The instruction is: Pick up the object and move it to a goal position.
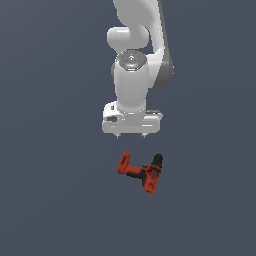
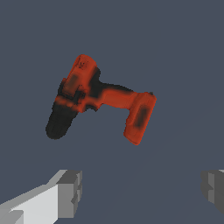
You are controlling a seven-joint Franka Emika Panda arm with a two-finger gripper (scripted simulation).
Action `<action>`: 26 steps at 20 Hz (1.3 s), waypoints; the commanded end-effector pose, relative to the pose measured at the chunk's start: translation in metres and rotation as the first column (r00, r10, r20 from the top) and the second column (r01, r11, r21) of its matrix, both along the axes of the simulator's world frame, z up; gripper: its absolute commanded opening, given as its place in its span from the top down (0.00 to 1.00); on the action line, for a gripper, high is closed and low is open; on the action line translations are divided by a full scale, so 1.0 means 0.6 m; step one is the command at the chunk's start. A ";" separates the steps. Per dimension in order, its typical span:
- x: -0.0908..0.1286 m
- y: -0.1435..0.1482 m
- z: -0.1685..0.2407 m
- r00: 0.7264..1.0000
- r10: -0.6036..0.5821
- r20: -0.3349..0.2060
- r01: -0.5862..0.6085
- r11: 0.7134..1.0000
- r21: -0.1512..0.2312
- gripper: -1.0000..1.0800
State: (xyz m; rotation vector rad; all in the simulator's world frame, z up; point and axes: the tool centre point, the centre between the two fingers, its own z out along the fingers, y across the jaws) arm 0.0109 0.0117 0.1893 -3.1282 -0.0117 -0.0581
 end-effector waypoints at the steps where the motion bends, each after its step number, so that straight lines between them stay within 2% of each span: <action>1: 0.000 0.000 0.000 1.000 0.000 0.000 0.000 1.000 0.000 0.00; 7: -0.010 0.028 -0.009 1.000 0.015 -0.022 -0.015 1.000 0.007 0.00; 14: -0.007 0.031 -0.013 1.000 0.006 -0.022 -0.005 1.000 0.003 0.00; 26: 0.021 0.066 -0.059 0.997 -0.082 -0.013 0.081 0.996 -0.043 0.00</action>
